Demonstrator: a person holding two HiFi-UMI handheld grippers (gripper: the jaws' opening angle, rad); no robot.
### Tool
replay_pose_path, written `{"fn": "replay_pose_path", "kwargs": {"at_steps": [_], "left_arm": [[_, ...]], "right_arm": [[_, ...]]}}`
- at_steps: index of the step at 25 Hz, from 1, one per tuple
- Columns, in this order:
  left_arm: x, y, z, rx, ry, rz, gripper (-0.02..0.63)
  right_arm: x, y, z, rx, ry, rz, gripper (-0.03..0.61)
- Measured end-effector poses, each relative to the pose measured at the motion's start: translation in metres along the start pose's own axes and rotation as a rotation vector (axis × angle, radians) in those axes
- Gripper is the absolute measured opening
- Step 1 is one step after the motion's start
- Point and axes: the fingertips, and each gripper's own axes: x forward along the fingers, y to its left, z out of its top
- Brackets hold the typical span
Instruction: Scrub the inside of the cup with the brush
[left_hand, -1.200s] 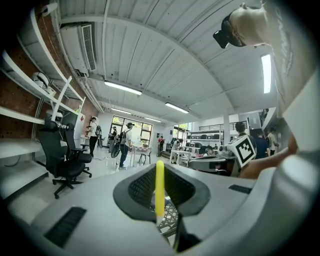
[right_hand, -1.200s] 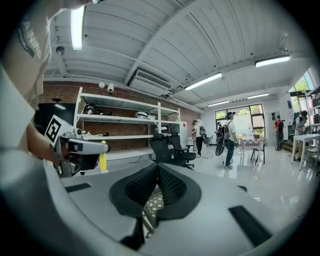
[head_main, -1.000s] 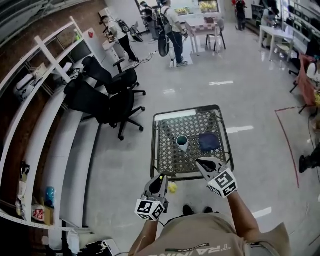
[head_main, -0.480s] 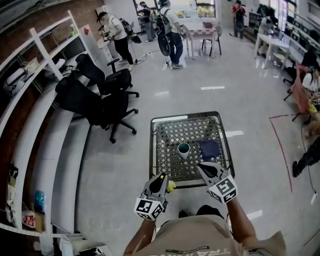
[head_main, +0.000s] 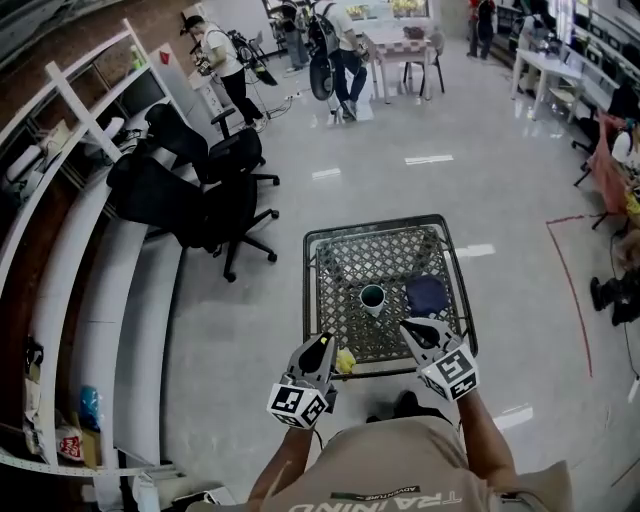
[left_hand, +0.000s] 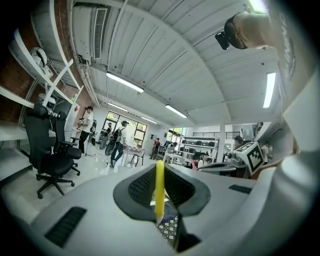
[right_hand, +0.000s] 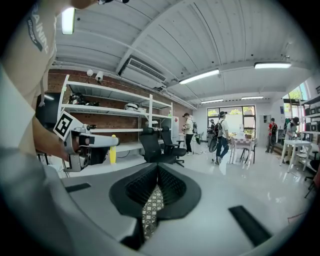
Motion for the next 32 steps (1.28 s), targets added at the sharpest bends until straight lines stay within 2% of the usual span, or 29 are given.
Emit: {"fn": "replay_pose_path", "kwargs": {"at_steps": [7,13,20,25,28,32], "left_arm": [[0.038,0.000,0.017,0.044,-0.007,0.021,0.052],[0.068,-0.011,0.014,0.028,0.001,0.056,0.052],[0.086,-0.007,0.018,0.029,-0.003,0.085,0.052],[0.086,0.018,0.020,0.019,-0.010,0.110,0.052],[0.091,0.035,0.024,0.025,-0.026,0.104,0.052],[0.096,0.059,0.023,0.013,-0.008,0.062,0.052]], "right_arm": [[0.017,-0.041,0.005,-0.009,-0.022,0.025,0.017],[0.022,-0.070,0.011,-0.028,-0.022,0.076,0.017],[0.036,-0.087,0.000,0.004,-0.007,0.118,0.017],[0.054,-0.079,-0.006,-0.012,0.026,0.143,0.017],[0.071,-0.083,0.000,-0.051,0.024,0.121,0.017],[0.091,-0.079,0.006,-0.048,0.028,0.069,0.017]]}}
